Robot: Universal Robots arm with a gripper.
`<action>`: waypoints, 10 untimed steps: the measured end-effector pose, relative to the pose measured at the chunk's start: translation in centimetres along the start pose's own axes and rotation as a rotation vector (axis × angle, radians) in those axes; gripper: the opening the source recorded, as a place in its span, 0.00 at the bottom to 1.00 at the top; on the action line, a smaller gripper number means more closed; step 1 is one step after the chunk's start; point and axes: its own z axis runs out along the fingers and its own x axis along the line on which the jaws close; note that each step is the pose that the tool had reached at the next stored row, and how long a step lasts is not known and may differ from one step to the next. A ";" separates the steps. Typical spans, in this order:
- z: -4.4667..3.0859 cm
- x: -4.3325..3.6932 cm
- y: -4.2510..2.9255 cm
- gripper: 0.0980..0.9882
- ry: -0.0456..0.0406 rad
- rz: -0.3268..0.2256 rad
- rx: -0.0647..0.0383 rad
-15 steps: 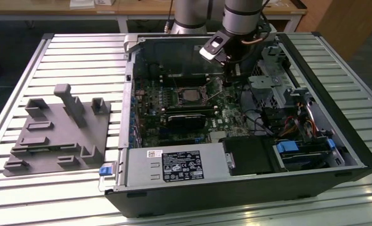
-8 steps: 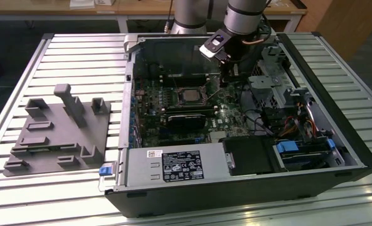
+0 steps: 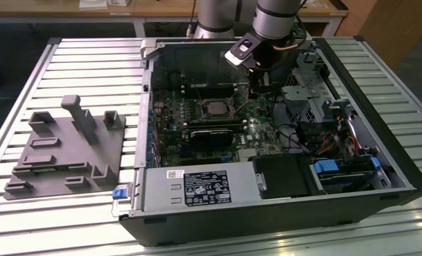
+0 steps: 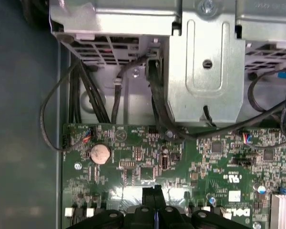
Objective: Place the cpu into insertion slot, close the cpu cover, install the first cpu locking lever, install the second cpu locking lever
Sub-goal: 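Close the cpu cover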
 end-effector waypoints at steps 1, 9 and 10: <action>0.01 0.00 -0.22 0.01 0.0000 0.000 -0.001; 0.11 0.02 -3.11 0.01 -0.0001 0.001 -0.022; 0.12 0.02 -3.53 0.01 -0.0001 0.001 -0.026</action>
